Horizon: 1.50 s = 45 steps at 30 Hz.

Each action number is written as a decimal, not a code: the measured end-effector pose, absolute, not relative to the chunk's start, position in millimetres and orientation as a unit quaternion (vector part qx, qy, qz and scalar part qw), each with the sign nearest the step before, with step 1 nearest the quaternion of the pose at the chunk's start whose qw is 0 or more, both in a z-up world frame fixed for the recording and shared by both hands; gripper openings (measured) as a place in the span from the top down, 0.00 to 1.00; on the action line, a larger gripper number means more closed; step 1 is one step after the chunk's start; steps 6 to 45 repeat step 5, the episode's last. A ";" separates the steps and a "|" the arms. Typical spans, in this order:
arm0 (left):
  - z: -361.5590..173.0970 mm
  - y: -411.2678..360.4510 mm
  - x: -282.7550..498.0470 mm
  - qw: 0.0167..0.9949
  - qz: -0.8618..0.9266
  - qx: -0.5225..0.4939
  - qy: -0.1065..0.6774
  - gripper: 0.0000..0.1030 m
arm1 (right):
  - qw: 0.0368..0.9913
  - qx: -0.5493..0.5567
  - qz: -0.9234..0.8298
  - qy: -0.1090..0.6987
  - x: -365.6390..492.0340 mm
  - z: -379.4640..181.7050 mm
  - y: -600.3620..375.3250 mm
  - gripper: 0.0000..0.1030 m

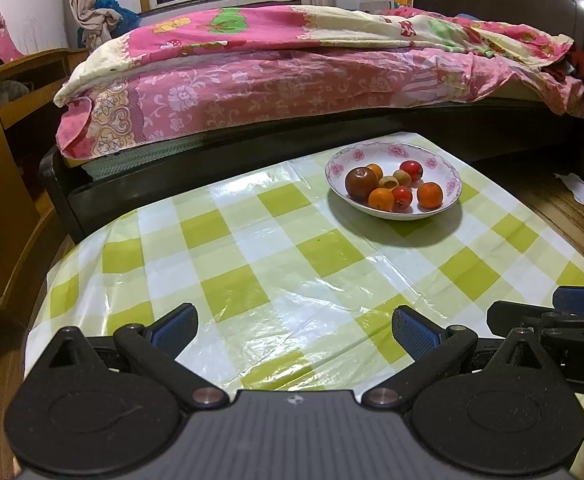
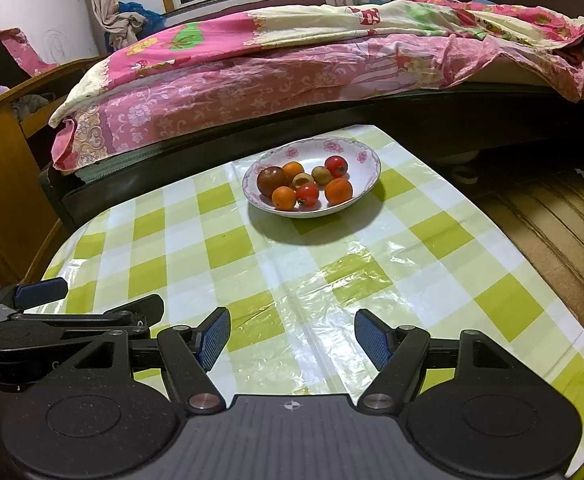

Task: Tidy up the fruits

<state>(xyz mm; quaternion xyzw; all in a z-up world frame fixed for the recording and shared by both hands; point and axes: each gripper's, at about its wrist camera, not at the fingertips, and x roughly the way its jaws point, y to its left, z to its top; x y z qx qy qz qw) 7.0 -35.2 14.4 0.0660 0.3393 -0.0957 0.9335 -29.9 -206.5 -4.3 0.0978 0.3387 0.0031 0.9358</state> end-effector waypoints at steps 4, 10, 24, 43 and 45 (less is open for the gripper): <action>14.5 -35.2 6.7 0.933 -0.096 0.065 0.341 0.00 | 0.936 0.098 0.002 0.338 -29.9 -4.2 -206.0 0.36; 14.9 -35.7 6.0 0.934 -0.095 0.068 0.338 0.00 | 0.936 0.098 0.002 0.338 -30.0 -4.2 -205.9 0.36; 14.9 -35.7 6.0 0.934 -0.095 0.068 0.338 0.00 | 0.936 0.098 0.002 0.338 -30.0 -4.2 -205.9 0.36; 14.9 -35.7 6.0 0.934 -0.095 0.068 0.338 0.00 | 0.936 0.098 0.002 0.338 -30.0 -4.2 -205.9 0.36; 14.9 -35.7 6.0 0.934 -0.095 0.068 0.338 0.00 | 0.936 0.098 0.002 0.338 -30.0 -4.2 -205.9 0.36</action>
